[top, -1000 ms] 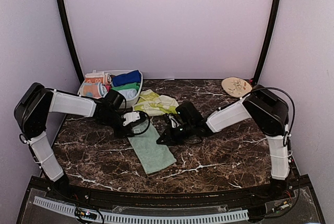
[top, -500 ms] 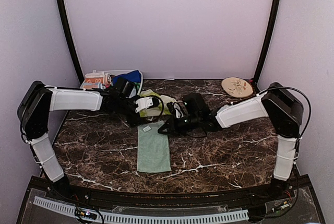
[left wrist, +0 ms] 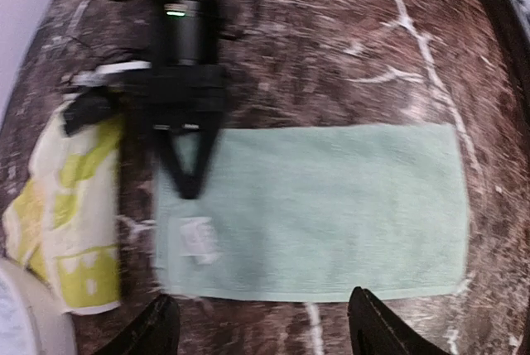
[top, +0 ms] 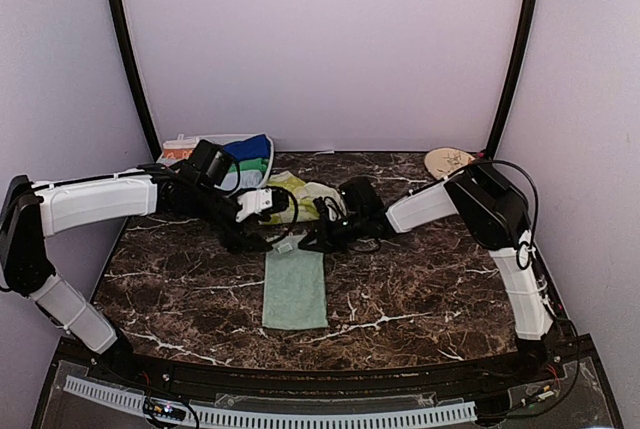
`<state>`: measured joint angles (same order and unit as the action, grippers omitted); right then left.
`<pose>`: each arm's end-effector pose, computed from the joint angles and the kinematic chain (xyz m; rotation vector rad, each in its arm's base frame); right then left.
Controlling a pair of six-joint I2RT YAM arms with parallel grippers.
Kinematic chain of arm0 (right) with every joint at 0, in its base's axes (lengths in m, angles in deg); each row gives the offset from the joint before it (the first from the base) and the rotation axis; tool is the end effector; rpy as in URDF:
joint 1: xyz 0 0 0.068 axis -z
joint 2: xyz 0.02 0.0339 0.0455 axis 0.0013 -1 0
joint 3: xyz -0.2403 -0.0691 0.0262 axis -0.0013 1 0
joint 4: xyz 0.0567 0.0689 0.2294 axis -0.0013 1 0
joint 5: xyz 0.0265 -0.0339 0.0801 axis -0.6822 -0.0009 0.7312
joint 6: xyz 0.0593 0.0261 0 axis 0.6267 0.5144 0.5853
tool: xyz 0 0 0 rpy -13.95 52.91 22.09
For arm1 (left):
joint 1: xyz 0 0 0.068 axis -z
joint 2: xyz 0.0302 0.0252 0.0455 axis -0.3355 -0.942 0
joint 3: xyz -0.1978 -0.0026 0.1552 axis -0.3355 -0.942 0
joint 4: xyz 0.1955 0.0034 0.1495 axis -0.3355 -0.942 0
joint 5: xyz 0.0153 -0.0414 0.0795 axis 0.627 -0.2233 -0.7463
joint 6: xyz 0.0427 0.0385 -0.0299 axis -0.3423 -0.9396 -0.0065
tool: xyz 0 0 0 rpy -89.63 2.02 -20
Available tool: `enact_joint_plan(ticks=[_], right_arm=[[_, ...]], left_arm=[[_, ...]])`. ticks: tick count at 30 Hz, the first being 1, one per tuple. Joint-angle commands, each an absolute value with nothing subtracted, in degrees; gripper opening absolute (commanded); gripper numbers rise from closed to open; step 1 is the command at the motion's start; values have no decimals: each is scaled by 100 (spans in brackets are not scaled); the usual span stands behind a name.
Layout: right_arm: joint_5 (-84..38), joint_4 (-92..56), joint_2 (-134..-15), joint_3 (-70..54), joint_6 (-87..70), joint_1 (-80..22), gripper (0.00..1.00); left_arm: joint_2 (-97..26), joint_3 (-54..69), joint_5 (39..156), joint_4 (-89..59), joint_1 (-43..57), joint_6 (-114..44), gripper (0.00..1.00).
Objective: Roll the towels
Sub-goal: Pick up the towel from the center of the board.
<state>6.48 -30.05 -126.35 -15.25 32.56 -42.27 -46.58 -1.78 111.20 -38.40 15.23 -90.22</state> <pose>0.3246 0.3374 0.0857 -0.2959 2.5506 1.4797 0.2553 -0.2005 0.2318 1.6068 1.6669 -0.3661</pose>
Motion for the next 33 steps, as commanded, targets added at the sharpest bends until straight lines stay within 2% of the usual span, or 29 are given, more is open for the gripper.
enact_joint_plan(ticks=[1, 8, 12, 14, 16, 17, 19, 20, 21, 25, 28, 29, 30, 31, 33], right_arm=[[137, -3327, -12577, -1234, 3626, -3969, 0], [-567, -4057, -12330, -595, 4254, -3987, 0], [-902, -4216, -11924, -369, 4170, -3998, 0], [-1058, -3763, -11550, -553, 3734, -4036, 7], [-1287, -3034, -11223, -842, 3107, -4084, 21], [-1323, -2686, -11073, -972, 2910, -4108, 24], [-1678, -2078, -10704, -1103, 2138, -4139, 47], [-1923, -1835, -10525, -1122, 1883, -4152, 84], [-2230, -1543, -10333, -1138, 1618, -4163, 98], [-3398, -1001, -9652, -934, 1803, -3792, 100], [-2326, -1996, -9193, 2, 2232, -2911, 100], [-2326, -2500, -9050, 451, 2232, -2776, 100], [-2326, -2598, -8935, 639, 2232, -2793, 100], [-1850, -2329, -8824, 644, 1837, -2942, 100], [-2701, -1628, -8635, 508, 800, -3462, 100]], left_arm=[[-4509, -681, 11943, -4831, 2139, -9641, 70], [-4900, -1062, 11602, -4518, 2912, -9750, 67], [-5301, -987, 11238, -4493, 2973, -9707, 59], [-5340, -985, 10988, -4485, 2947, -9619, 57], [-5205, -1013, 11044, -4521, 2816, -9537, 59], [-5077, -1036, 11082, -4489, 2726, -9461, 64], [-4809, -1050, 11129, -4410, 2510, -9295, 67], [-4702, -1055, 11185, -4423, 2431, -9253, 68], [-4626, -1072, 11286, -4442, 2357, -9252, 69], [-4514, -1353, 11629, -4427, 2307, -9419, 69], [-4538, -1230, 11760, -4395, 2030, -9096, 68], [-4516, -1134, 11881, -4345, 1850, -8962, 68], [-4464, -1064, 11876, -4231, 1679, -8805, 69], [-4381, -998, 11765, -4094, 1522, -8694, 75], [-4131, -938, 11228, -3692, 1315, -8435, 81]])
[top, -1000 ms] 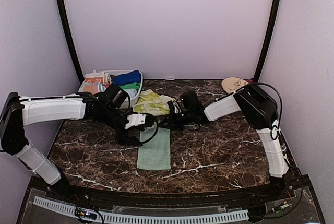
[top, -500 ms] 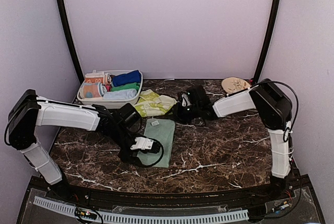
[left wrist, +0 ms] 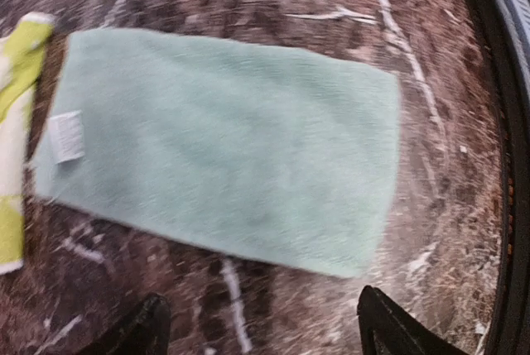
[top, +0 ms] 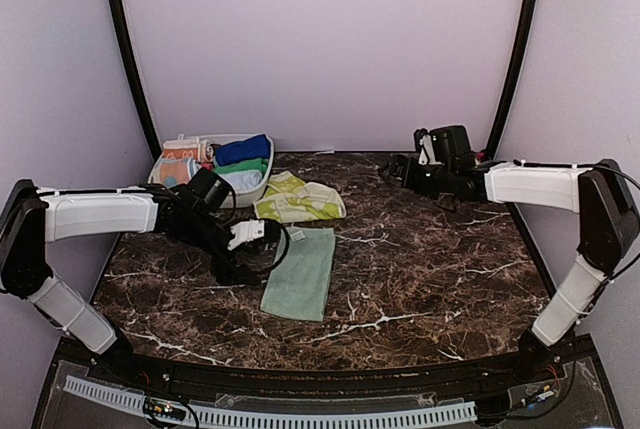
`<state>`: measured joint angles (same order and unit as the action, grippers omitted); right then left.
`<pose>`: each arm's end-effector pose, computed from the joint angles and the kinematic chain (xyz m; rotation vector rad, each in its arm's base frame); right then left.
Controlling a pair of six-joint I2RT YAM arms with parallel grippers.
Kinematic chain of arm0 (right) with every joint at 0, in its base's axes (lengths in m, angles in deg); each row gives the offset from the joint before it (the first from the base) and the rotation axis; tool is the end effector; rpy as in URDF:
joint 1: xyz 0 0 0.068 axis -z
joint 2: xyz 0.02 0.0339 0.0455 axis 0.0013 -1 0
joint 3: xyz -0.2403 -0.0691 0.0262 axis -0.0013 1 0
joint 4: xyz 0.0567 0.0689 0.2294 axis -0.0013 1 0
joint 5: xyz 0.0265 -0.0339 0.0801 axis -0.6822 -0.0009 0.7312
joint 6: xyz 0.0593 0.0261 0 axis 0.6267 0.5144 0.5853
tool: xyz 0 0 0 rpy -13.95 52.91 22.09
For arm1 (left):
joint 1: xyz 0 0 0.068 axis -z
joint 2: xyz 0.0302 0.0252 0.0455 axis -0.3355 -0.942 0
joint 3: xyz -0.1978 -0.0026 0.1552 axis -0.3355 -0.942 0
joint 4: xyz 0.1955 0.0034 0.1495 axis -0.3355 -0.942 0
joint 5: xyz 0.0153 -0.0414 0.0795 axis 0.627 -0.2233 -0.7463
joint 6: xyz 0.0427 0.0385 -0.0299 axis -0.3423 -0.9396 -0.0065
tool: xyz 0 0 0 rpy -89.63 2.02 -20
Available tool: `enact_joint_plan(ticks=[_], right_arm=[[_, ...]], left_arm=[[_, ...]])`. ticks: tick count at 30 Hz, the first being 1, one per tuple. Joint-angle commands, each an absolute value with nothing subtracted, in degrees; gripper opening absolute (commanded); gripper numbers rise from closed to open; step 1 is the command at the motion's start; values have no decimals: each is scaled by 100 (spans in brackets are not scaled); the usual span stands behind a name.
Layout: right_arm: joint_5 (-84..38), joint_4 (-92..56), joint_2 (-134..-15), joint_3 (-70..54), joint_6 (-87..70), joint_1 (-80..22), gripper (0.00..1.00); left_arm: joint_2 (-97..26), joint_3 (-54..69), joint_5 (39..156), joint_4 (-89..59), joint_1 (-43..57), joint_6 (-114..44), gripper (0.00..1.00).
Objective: Roll the towels
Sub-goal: Pick up the towel from the center of the board.
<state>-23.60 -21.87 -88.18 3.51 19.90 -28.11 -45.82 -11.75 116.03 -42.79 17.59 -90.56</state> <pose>0.3293 0.1838 0.2351 0.0465 2.1352 0.8054 0.2161 -0.1924 0.1785 1.7694 1.7977 -0.5497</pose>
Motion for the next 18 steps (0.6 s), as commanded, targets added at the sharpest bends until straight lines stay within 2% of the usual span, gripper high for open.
enact_joint_plan(ticks=[1, 2, 3, 4, 6, 10, 12, 14, 18], right_arm=[[-3166, -1345, -8562, 469, 315, -3769, 100], [-3562, -1176, -8376, 514, -134, -4109, 100], [-3791, -1108, -8241, 635, -549, -4382, 100], [-3838, -1086, -8121, 843, -822, -4605, 100], [-3744, -1155, -7829, 1195, -1291, -5014, 100], [-3935, -1872, -7052, 2125, -2319, -6196, 90], [-4137, -2097, -6952, 2316, -2540, -6735, 85], [-4295, -2056, -7174, 2281, -2703, -7182, 81], [-4636, -1823, -8065, 1932, -3213, -7817, 74]], left_arm=[[-4006, -911, 10917, -3472, 1294, -8280, 84], [-3979, -781, 10717, -3465, 1276, -8142, 86], [-4016, -617, 10573, -3494, 1254, -7976, 96], [-4061, -556, 10487, -3504, 1231, -7854, 99], [-4206, -639, 10401, -3497, 1221, -7880, 99], [-4409, -837, 10832, -3789, 1076, -8194, 93], [-4217, -1083, 11270, -3597, 897, -8152, 94], [-4061, -1279, 11695, -3491, 737, -8141, 98], [-4329, -1082, 12198, -4157, 653, -8407, 99]])
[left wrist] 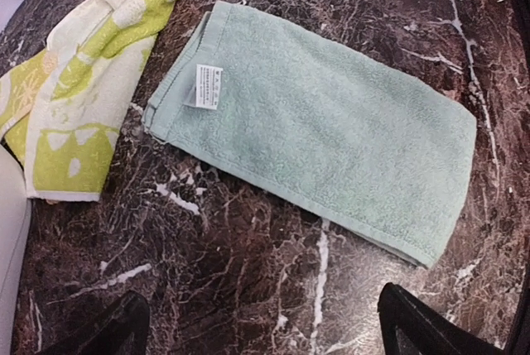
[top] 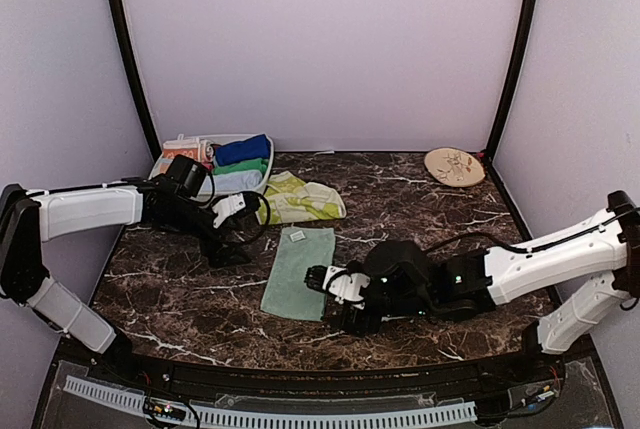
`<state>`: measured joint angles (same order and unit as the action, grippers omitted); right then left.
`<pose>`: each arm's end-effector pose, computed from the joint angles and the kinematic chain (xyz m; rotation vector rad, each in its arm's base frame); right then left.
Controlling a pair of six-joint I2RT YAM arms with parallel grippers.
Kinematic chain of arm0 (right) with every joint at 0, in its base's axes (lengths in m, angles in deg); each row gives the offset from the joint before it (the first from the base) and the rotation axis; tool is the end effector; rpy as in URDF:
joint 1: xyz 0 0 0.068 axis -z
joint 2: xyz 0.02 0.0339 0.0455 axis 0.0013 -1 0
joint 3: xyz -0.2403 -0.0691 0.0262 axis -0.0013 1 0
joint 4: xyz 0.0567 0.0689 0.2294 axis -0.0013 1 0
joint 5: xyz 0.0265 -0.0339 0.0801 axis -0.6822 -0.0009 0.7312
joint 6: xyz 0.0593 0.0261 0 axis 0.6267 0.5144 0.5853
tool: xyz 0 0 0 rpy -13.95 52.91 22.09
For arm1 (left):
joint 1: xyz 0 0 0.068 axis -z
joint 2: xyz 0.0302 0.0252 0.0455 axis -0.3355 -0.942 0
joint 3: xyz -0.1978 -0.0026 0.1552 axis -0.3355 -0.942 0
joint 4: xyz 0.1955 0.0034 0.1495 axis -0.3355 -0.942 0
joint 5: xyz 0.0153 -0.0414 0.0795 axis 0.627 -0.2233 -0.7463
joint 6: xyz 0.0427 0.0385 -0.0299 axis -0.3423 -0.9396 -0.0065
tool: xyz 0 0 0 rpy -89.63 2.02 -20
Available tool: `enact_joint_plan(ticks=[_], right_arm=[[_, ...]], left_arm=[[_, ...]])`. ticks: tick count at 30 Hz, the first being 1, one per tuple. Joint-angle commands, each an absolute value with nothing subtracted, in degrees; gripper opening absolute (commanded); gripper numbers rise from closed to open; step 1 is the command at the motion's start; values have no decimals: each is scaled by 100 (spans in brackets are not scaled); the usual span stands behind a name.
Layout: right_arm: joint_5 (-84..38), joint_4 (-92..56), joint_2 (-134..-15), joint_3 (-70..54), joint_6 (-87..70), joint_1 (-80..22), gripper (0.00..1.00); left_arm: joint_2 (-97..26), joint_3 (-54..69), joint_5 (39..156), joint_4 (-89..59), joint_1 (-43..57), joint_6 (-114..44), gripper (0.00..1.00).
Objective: Roll the towels
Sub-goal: Pick up the towel from the center of the board.
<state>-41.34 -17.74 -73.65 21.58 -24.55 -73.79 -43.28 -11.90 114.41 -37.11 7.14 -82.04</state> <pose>0.0929 0.2884 0.2041 -1.3767 1.7112 0.4477 0.2536 -0.1517 0.1961 1.4007 1.9421 -0.4594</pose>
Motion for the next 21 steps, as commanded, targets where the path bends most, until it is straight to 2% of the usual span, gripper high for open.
enact_joint_plan(ticks=[1, 10, 19, 21], right_arm=[[-4567, -1841, -8308, 1840, -3286, -7830, 72], [-4591, -2414, -9466, 1425, -3838, -7792, 50], [-4664, -2343, -10192, 956, -3813, -7683, 38], [-4582, -2148, -10284, 777, -3650, -7578, 33]], left_arm=[[-4411, -1035, 12316, -4351, 644, -8488, 99], [-4371, -1524, 12549, -4673, 630, -9187, 99], [-4223, -1703, 12663, -4673, 599, -9514, 99], [-4196, -1756, 12713, -4683, 596, -9604, 99]])
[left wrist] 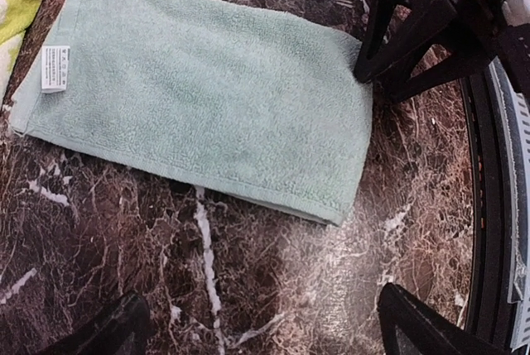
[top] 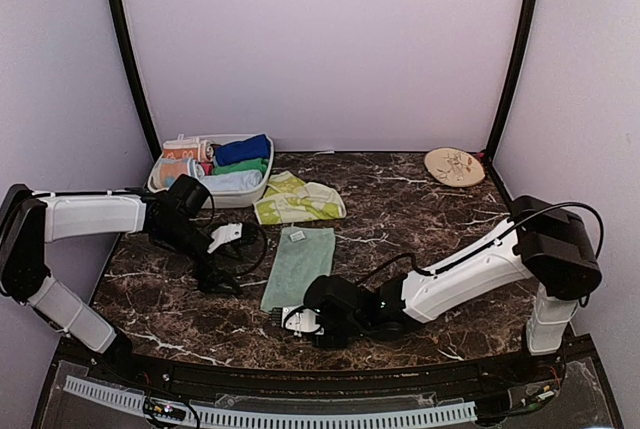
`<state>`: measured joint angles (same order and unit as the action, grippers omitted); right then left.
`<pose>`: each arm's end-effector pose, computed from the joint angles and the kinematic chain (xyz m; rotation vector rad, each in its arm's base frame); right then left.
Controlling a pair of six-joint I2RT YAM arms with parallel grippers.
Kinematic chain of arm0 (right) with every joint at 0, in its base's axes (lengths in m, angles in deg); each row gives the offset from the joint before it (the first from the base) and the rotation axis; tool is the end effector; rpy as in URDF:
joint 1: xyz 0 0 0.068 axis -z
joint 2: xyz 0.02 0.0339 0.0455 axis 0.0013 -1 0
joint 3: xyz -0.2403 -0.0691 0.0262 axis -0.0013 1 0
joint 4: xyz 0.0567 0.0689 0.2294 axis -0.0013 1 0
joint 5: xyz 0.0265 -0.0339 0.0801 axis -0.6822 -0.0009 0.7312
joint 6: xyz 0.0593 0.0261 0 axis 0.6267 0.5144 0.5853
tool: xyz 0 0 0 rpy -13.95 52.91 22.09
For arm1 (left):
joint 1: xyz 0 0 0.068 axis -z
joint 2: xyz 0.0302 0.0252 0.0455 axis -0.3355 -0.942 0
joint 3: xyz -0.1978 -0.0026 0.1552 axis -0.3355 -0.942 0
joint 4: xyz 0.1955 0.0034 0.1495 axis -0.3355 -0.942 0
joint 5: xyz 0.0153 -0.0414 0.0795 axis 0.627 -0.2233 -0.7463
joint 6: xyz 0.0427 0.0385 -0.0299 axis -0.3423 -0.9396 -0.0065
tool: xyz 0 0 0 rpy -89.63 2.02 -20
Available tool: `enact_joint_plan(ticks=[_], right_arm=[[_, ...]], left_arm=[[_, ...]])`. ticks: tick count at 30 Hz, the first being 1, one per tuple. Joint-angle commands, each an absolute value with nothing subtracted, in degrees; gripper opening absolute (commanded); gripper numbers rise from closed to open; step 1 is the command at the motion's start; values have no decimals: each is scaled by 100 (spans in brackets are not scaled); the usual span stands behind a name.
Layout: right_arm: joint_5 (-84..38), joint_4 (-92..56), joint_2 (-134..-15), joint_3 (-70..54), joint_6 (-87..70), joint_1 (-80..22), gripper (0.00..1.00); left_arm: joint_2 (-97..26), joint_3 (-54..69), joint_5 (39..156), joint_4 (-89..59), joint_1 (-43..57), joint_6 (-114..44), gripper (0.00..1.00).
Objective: Roll the towels
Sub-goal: Pick up the towel from the center of the board.
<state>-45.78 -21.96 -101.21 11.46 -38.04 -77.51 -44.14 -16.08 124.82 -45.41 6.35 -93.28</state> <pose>0.0911 0.3537 0.1125 -1.7429 1.6093 0.1475 0.2267 -0.1429 0.1659 1.6396 1.9051 -0.6797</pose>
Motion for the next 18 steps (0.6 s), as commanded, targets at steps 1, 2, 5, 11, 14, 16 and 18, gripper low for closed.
enact_joint_plan(ticks=[1, 2, 5, 11, 14, 16, 18], right_arm=[[-4490, -2037, -10314, 688, -3552, -7502, 30], [-4414, -1950, -10337, 622, -3481, -7442, 27], [-4190, -1713, -10412, 469, -3264, -7306, 23], [-3669, -1384, -10526, 363, -2941, -7178, 17], [-3278, -1234, -10518, 351, -2835, -7139, 9], [-2812, -1149, -10470, 283, -2569, -7038, 2], [-2277, -1179, -10412, 249, -2180, -6836, 0]], left_arm=[[-4178, -1789, 12700, -4676, 597, -9650, 99], [-4155, -1832, 12679, -4663, 590, -9704, 99], [-4098, -1959, 12636, -4644, 586, -9906, 99], [-4036, -2029, 12598, -4641, 582, -10169, 99], [-3993, -2058, 12753, -4666, 596, -10241, 99], [-3937, -2093, 12948, -4656, 597, -10254, 99], [-3893, -2091, 13131, -4677, 636, -10283, 99]])
